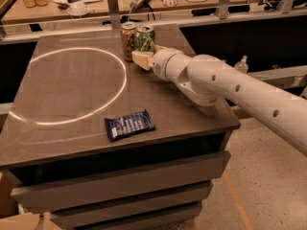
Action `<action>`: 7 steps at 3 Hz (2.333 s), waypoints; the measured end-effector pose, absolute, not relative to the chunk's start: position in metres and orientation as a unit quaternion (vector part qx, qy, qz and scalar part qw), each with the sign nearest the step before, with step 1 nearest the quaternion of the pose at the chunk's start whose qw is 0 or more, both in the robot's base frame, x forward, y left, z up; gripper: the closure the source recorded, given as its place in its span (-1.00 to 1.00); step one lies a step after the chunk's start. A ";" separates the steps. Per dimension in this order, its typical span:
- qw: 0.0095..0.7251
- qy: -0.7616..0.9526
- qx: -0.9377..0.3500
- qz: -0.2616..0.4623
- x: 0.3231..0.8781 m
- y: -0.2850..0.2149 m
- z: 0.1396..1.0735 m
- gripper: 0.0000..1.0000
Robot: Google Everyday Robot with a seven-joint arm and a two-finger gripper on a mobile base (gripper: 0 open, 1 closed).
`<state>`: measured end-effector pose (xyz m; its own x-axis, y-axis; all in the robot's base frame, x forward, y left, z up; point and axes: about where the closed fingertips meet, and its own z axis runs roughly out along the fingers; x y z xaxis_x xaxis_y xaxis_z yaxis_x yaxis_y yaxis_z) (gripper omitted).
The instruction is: Move green can near orange can
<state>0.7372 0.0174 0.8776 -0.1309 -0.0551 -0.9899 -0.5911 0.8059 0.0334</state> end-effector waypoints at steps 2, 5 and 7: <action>0.606 0.726 -0.241 0.218 0.751 0.023 0.863 -0.72; 0.605 0.746 -0.221 0.173 0.734 -0.027 0.864 -1.00; 0.606 0.769 -0.176 0.104 0.688 -0.100 0.870 -1.00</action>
Offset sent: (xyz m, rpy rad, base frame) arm 0.0242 0.0038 -0.0202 -0.0379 0.0200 0.0381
